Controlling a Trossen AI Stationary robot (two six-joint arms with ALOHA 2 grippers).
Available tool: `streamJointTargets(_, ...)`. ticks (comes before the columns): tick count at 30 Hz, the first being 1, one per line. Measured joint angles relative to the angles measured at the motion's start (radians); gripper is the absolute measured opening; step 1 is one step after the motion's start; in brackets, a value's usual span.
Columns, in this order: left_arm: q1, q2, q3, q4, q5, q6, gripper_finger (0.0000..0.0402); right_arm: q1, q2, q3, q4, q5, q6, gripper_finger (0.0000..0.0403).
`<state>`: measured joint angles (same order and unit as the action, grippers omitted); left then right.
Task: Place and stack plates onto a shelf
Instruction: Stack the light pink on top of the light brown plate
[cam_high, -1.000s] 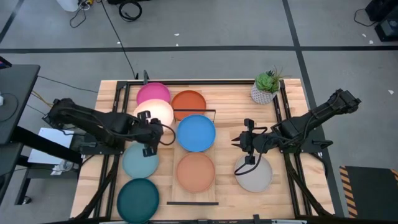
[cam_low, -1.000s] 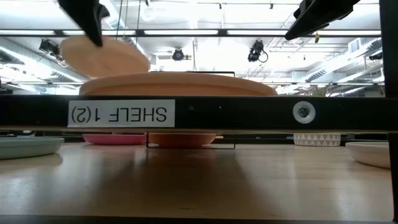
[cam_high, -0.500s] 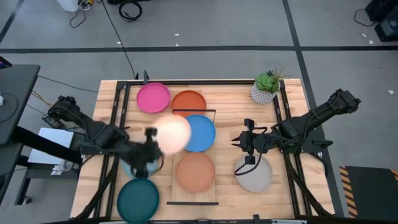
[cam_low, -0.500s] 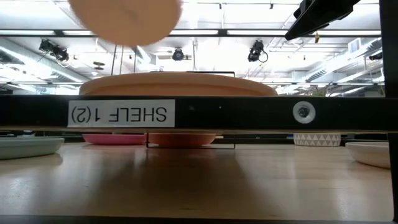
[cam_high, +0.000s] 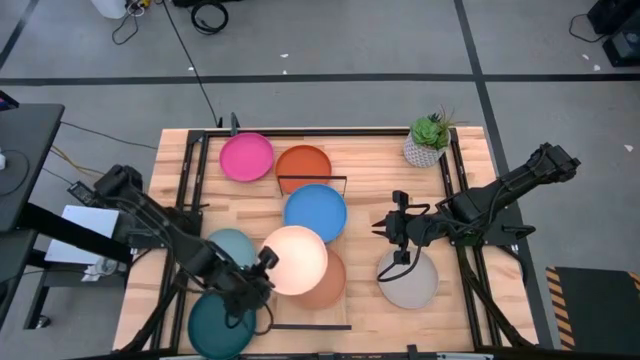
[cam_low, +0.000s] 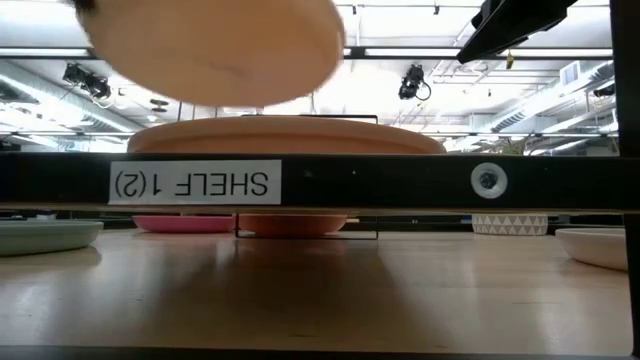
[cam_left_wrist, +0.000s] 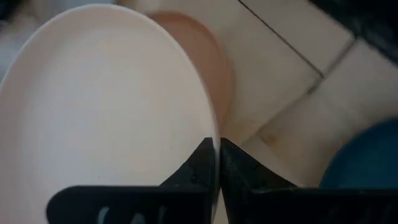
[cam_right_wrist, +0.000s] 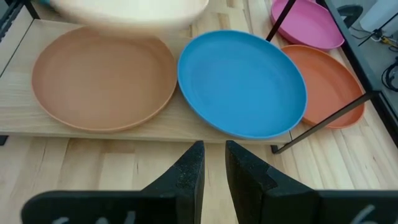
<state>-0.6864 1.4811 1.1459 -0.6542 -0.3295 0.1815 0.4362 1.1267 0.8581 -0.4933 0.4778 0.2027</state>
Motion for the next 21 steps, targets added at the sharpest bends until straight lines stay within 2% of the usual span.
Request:
streamJointTargets(2,0.006,0.030,-0.007,0.004,0.032,0.079,0.0020,0.000,0.000,0.000,0.000,0.000,-0.002,0.0070)
streamJointTargets(8,0.006,0.101,-0.009,0.038,0.038,0.266,0.0020,0.000,0.000,0.000,0.002,0.000,-0.003,0.0070)
streamJointTargets(14,0.011,0.134,-0.008,0.163,0.041,0.359,0.0020,0.000,0.000,0.000,0.002,0.000,-0.003,0.0070)
streamJointTargets(21,0.044,0.184,-0.008,0.239,0.058,0.351,0.0020,0.000,0.000,0.000,0.007,0.000,-0.003,0.0070)
